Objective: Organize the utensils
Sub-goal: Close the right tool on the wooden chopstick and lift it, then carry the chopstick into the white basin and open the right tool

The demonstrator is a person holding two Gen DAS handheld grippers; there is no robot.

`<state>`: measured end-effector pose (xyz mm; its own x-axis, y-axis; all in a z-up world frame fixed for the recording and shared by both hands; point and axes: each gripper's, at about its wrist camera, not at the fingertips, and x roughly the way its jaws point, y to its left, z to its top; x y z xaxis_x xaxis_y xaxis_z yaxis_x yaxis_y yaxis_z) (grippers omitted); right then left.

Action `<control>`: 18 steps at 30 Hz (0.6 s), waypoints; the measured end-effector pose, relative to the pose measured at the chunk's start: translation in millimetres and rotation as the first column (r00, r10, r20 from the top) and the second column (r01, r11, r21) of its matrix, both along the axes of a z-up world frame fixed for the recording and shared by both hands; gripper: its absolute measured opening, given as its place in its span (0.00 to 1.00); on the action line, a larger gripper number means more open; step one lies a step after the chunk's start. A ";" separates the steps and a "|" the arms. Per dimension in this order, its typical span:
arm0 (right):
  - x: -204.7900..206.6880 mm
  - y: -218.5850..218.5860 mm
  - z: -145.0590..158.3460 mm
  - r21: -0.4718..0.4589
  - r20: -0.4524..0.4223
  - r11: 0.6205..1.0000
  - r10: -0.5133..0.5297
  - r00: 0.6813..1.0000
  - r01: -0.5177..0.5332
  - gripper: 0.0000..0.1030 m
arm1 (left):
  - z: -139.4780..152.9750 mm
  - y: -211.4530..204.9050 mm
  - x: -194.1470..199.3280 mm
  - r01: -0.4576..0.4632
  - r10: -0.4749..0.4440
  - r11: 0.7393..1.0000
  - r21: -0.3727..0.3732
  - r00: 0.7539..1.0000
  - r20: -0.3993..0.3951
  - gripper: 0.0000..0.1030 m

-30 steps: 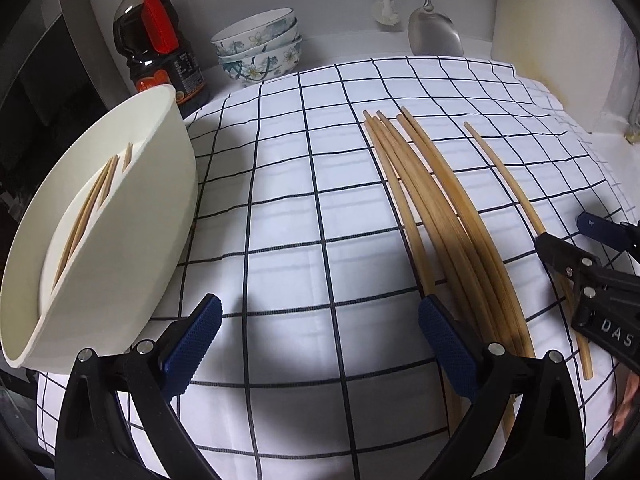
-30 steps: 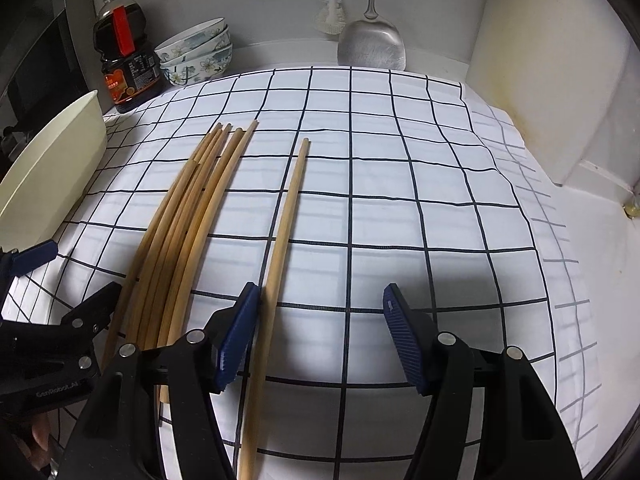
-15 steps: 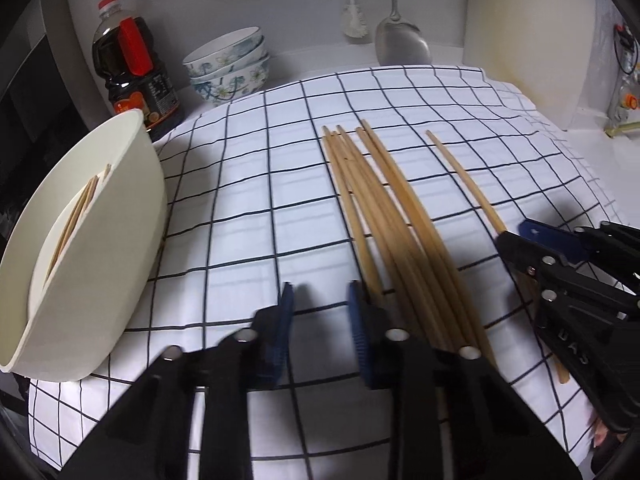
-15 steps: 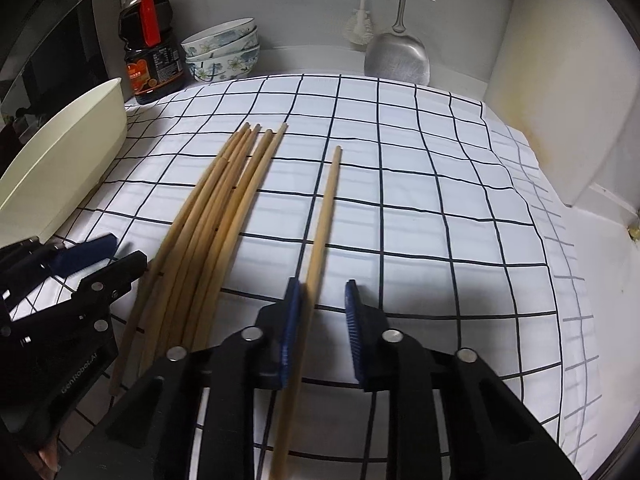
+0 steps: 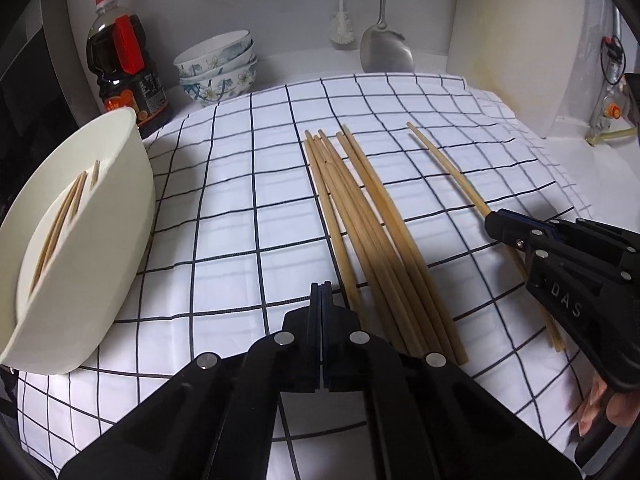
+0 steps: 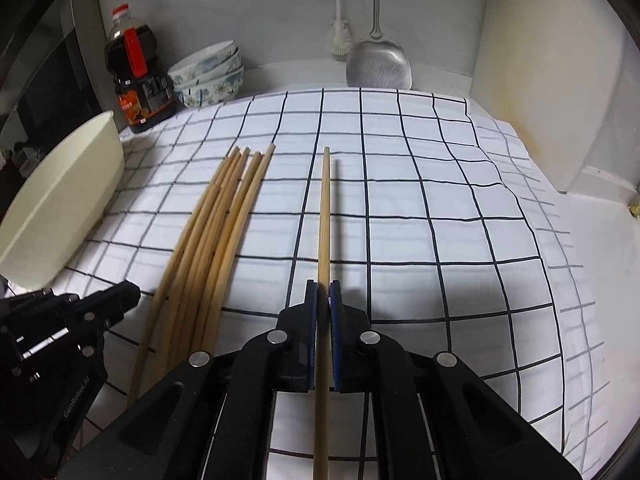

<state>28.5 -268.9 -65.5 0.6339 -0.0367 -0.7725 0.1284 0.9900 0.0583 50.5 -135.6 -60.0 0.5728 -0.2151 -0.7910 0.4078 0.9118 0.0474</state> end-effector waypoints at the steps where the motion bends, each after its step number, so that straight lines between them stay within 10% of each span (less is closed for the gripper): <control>1: -1.1 -1.4 3.1 0.014 0.009 1.000 -0.001 1.000 0.001 0.06 | 3.1 1.1 -1.3 0.003 -0.003 1.000 -0.007 1.000 0.002 0.01; 18: 5.0 39.4 62.9 0.153 0.161 0.988 0.010 0.987 -0.035 0.06 | 87.9 102.2 -2.1 -0.009 0.029 0.989 -0.150 0.991 0.131 0.01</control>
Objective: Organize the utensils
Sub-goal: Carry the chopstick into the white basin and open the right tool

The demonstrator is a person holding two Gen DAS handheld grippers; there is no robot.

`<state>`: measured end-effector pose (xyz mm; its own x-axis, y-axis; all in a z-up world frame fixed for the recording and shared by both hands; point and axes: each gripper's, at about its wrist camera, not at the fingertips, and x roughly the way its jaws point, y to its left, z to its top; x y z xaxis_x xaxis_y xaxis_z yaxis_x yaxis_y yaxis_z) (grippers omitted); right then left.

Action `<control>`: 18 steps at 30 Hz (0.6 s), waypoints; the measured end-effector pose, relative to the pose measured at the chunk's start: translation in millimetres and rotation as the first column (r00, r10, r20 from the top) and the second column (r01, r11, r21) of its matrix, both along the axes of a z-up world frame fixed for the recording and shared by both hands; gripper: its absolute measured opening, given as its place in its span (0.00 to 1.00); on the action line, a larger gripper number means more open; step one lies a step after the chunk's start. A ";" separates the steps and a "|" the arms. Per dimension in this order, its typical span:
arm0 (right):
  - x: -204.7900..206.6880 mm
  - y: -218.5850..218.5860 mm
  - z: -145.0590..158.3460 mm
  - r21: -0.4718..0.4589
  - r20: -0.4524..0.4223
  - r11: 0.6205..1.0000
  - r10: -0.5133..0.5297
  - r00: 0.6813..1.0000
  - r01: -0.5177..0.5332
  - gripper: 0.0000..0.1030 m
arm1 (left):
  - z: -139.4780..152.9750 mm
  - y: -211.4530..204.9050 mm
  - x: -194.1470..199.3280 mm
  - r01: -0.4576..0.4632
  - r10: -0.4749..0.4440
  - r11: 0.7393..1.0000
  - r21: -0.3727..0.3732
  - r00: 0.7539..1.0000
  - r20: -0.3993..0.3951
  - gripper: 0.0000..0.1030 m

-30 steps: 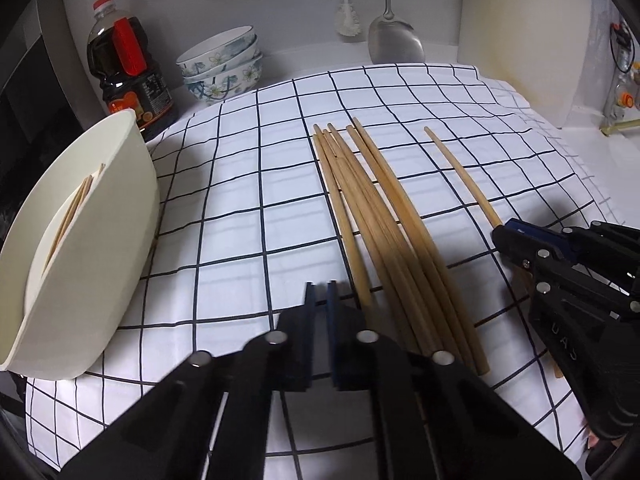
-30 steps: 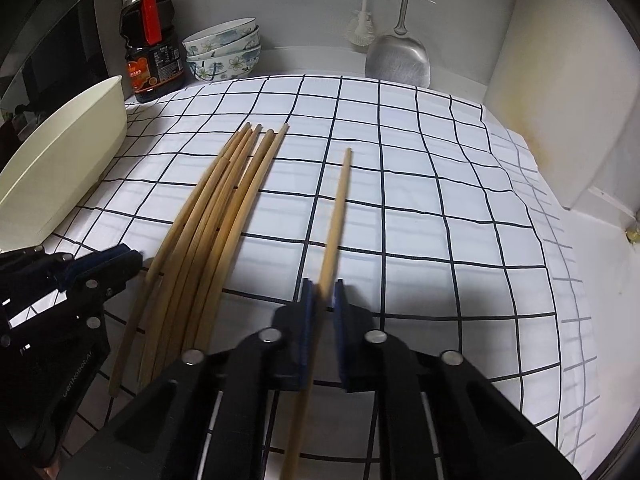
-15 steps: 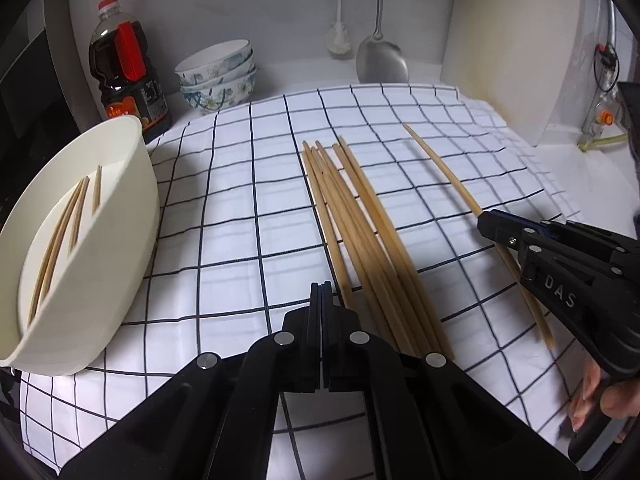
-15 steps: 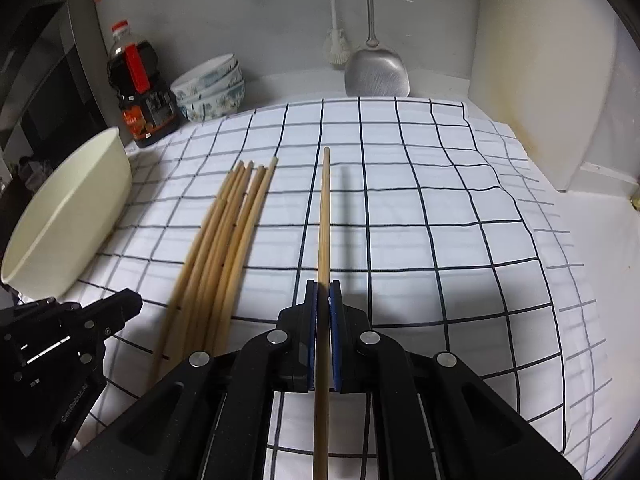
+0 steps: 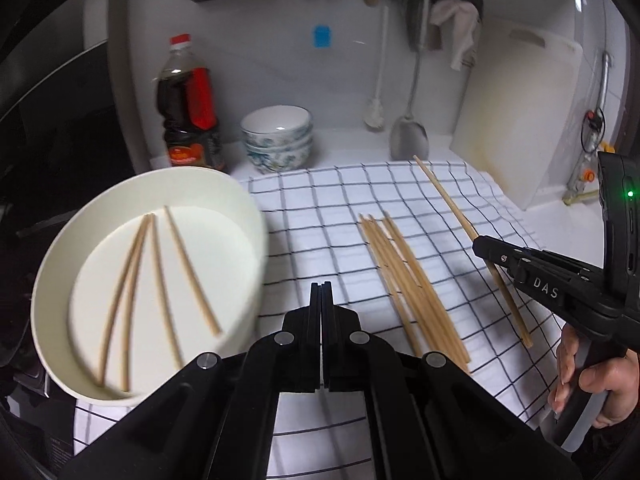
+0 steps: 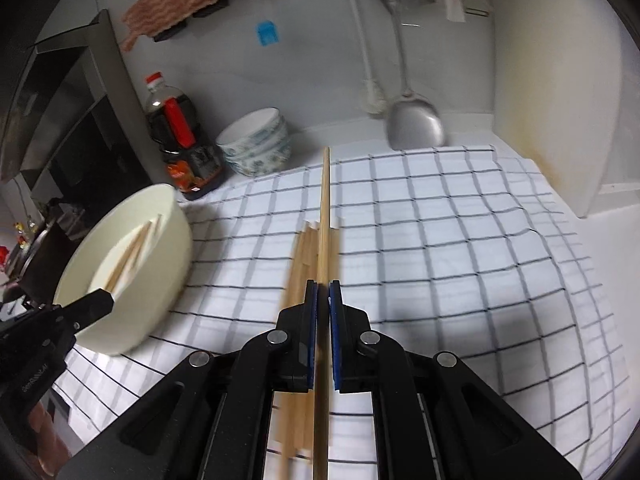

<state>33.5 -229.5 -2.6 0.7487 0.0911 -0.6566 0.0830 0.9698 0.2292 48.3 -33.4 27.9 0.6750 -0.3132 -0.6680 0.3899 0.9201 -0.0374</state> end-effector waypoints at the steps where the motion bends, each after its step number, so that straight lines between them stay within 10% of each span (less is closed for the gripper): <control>1: 4.4 9.2 4.7 0.009 0.008 1.000 0.016 1.000 -0.016 0.06 | 3.2 11.7 2.3 -0.015 0.015 1.000 -0.003 1.000 0.013 0.01; 18: 91.9 194.6 38.5 0.001 0.037 0.959 0.284 0.958 -0.284 0.06 | -2.6 159.6 44.6 -0.234 0.236 0.971 -0.052 0.971 0.036 0.01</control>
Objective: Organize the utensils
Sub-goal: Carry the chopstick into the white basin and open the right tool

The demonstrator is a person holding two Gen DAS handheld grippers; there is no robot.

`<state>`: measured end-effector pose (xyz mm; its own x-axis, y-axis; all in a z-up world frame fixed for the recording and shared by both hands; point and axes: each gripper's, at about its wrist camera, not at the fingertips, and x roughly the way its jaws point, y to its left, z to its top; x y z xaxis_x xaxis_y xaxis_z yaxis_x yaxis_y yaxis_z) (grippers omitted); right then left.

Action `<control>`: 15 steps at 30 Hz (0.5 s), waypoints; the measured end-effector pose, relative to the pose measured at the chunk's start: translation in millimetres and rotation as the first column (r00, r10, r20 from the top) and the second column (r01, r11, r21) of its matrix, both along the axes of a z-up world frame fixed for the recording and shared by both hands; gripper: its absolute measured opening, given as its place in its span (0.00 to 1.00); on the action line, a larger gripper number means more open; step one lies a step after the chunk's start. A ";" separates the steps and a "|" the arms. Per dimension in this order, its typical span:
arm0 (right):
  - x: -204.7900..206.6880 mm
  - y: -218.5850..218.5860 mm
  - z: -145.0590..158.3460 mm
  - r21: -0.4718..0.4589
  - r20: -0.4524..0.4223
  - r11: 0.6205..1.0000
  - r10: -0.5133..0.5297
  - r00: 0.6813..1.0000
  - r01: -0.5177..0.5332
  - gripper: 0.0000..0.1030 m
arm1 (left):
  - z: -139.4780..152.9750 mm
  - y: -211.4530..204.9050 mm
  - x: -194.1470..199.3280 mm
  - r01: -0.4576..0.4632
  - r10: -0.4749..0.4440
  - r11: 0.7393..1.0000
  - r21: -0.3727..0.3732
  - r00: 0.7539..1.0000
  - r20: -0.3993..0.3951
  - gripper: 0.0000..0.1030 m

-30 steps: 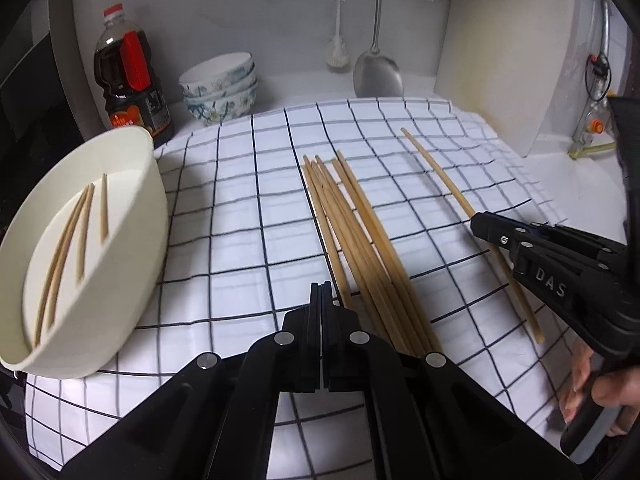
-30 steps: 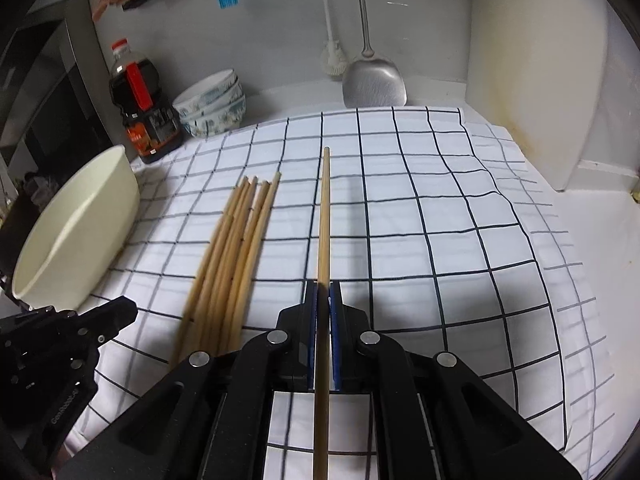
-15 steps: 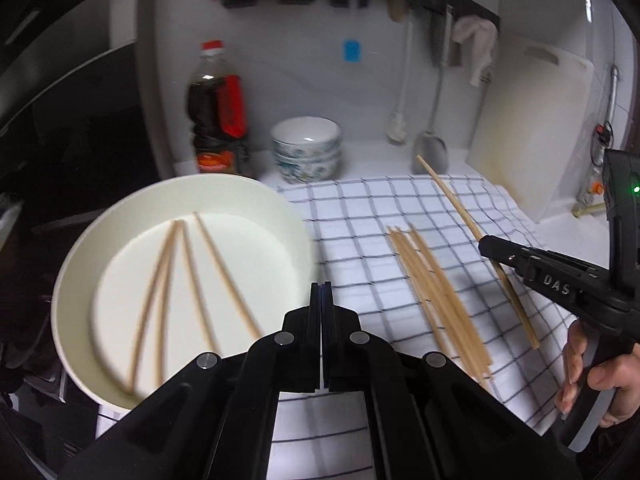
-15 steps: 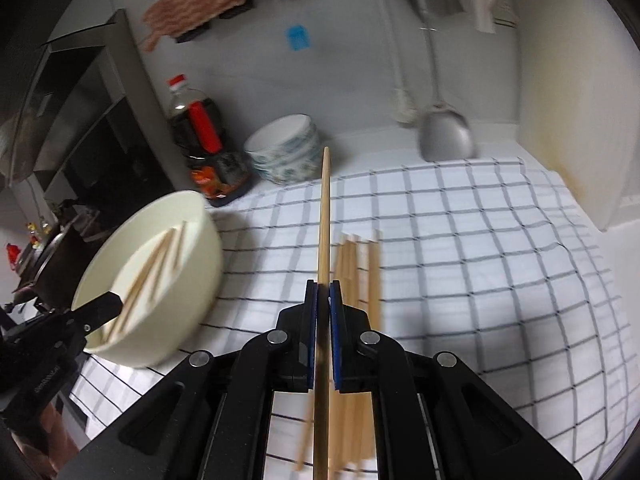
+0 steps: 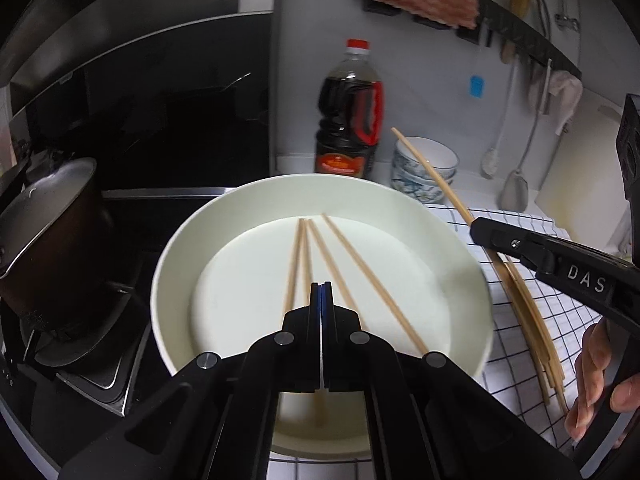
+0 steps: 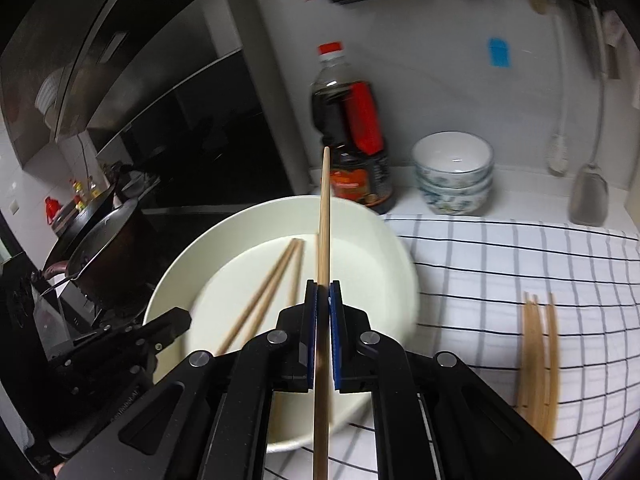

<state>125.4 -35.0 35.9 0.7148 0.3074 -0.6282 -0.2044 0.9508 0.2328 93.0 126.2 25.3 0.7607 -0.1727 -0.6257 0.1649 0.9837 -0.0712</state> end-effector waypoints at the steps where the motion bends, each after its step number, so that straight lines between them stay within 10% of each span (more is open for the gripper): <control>1: 5.3 8.9 -2.4 -0.005 -0.009 1.000 0.010 1.000 -0.010 0.06 | -2.0 4.3 3.0 -0.010 0.010 1.000 0.002 1.000 0.000 0.01; 15: 35.5 48.2 -41.8 -0.055 -0.105 0.998 0.027 0.994 -0.033 0.06 | -34.1 22.4 38.2 -0.036 0.035 0.999 -0.012 0.996 -0.083 0.02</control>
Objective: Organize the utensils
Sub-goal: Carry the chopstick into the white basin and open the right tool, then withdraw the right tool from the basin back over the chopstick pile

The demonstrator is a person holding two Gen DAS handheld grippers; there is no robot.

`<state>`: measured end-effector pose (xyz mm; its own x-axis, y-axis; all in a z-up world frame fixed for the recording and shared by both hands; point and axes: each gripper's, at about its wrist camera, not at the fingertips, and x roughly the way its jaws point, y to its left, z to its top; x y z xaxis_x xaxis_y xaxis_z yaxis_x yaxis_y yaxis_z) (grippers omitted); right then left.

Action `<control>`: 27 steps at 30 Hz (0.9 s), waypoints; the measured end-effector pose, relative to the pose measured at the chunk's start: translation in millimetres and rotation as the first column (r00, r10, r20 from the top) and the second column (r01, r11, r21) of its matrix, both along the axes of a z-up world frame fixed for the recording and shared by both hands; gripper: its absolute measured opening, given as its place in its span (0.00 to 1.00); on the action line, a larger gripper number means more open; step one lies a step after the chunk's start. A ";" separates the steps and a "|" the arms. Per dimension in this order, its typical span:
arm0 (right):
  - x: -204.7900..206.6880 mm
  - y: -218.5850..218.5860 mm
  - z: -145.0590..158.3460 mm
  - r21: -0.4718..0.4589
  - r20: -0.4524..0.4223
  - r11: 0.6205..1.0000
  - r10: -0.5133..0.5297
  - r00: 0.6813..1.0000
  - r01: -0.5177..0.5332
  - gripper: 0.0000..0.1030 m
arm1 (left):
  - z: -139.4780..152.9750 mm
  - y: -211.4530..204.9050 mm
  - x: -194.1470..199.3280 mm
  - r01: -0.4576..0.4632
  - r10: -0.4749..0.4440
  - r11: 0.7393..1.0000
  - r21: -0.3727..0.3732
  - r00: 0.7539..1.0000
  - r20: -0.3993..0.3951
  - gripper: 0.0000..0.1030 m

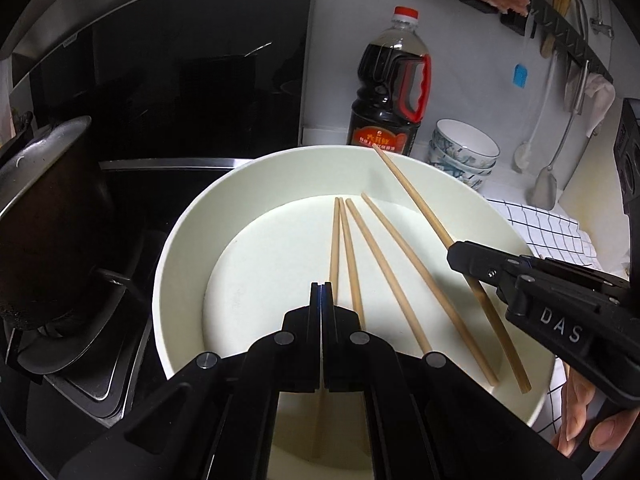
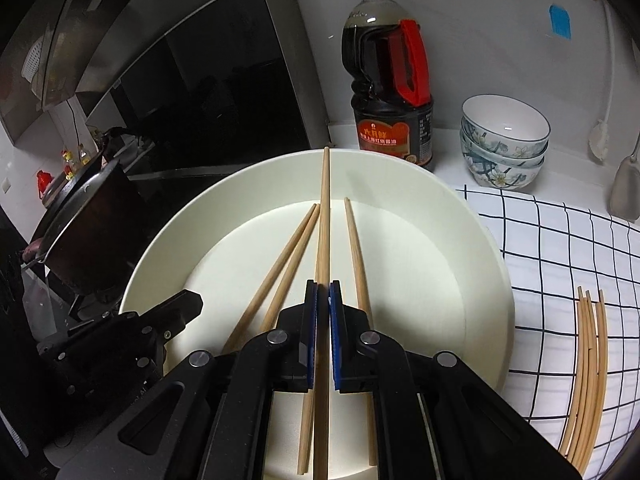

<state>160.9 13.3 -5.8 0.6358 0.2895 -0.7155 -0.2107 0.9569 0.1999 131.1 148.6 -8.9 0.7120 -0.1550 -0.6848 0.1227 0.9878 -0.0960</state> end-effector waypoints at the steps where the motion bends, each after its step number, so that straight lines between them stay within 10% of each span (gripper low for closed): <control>1: 0.6 0.3 -1.4 -0.003 -0.002 1.000 -0.001 1.000 0.001 0.06 | -1.1 0.1 1.2 0.000 0.000 1.000 0.001 1.000 -0.002 0.02; 5: 1.7 -0.6 -3.8 -0.007 -0.004 1.000 -0.006 1.000 0.006 0.08 | -2.1 -0.9 1.3 -0.005 0.005 1.000 0.015 1.000 0.004 0.16; 8: -1.0 -3.9 -0.9 -0.014 0.020 1.000 -0.016 1.000 0.016 0.13 | 1.5 2.4 -3.4 -0.024 0.023 1.000 0.010 0.999 0.038 0.70; 27: -30.6 -37.3 13.1 0.011 0.081 0.998 -0.063 0.995 0.062 0.33 | 17.4 -5.1 -28.5 -0.034 0.029 0.998 0.047 0.995 0.096 0.91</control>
